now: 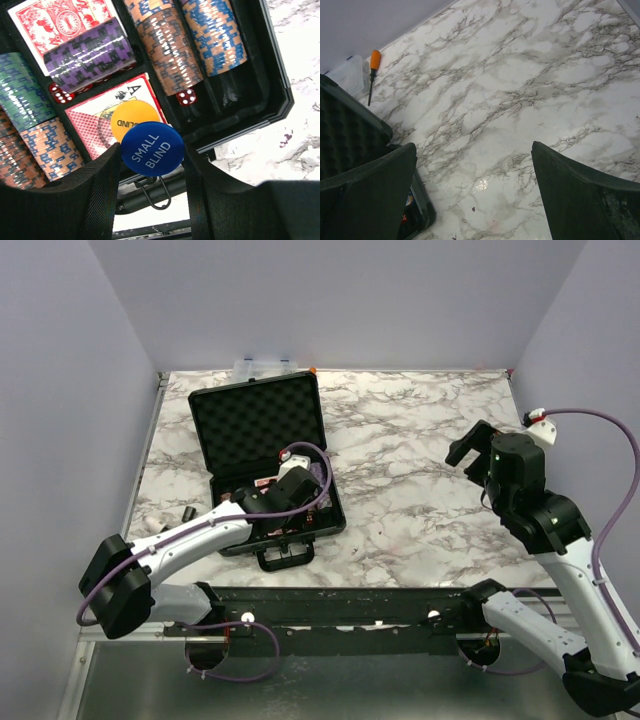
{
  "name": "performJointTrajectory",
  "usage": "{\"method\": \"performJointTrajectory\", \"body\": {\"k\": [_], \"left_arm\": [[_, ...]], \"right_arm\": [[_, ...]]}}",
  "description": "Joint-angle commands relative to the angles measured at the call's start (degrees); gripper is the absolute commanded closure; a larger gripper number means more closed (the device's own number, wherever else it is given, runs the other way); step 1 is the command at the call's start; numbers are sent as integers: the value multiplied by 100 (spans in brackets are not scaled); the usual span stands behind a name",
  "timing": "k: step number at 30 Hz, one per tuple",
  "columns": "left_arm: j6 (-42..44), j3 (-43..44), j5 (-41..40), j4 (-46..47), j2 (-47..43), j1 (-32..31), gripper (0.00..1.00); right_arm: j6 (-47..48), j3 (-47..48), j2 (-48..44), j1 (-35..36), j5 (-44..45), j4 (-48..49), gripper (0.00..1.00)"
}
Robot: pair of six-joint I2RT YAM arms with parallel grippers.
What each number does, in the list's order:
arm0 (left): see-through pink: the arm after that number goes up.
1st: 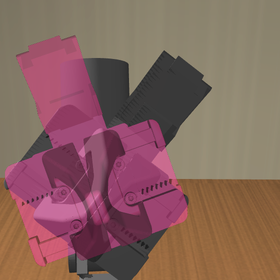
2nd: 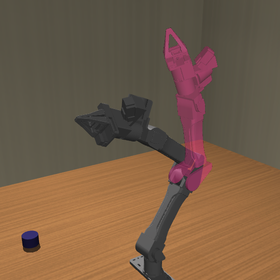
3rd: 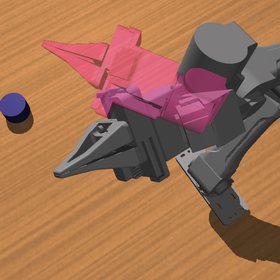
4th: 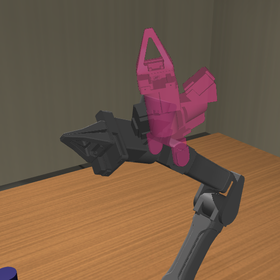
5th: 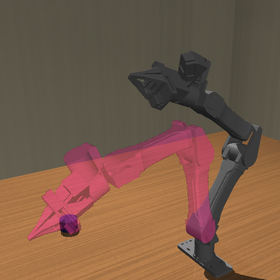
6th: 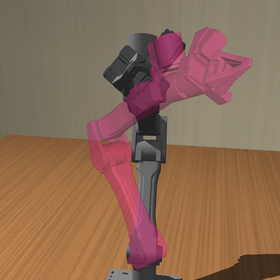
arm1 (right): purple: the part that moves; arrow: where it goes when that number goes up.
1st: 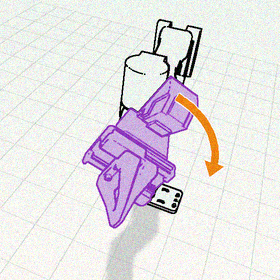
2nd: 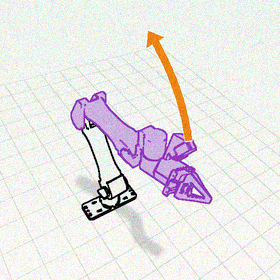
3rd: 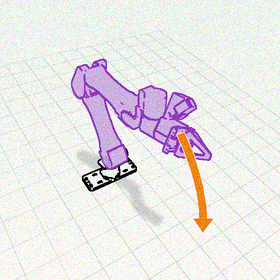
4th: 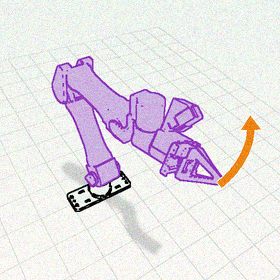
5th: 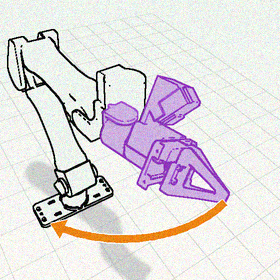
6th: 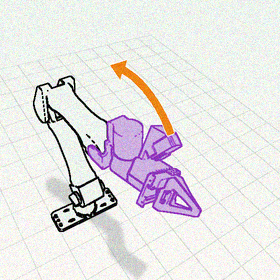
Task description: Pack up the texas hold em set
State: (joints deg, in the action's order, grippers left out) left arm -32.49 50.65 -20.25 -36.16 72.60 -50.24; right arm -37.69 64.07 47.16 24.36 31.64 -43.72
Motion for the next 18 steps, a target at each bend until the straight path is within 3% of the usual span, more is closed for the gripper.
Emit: {"method": "performJointTrajectory", "body": {"k": [1, 18], "left_arm": [[176, -91, -190, -22, -53, 174, 75], [292, -81, -59, 52, 504, 519, 75]], "right_arm": [[-31, -94, 2, -11, -92, 83, 0], [10, -221, 48, -11, -44, 89, 0]]}}
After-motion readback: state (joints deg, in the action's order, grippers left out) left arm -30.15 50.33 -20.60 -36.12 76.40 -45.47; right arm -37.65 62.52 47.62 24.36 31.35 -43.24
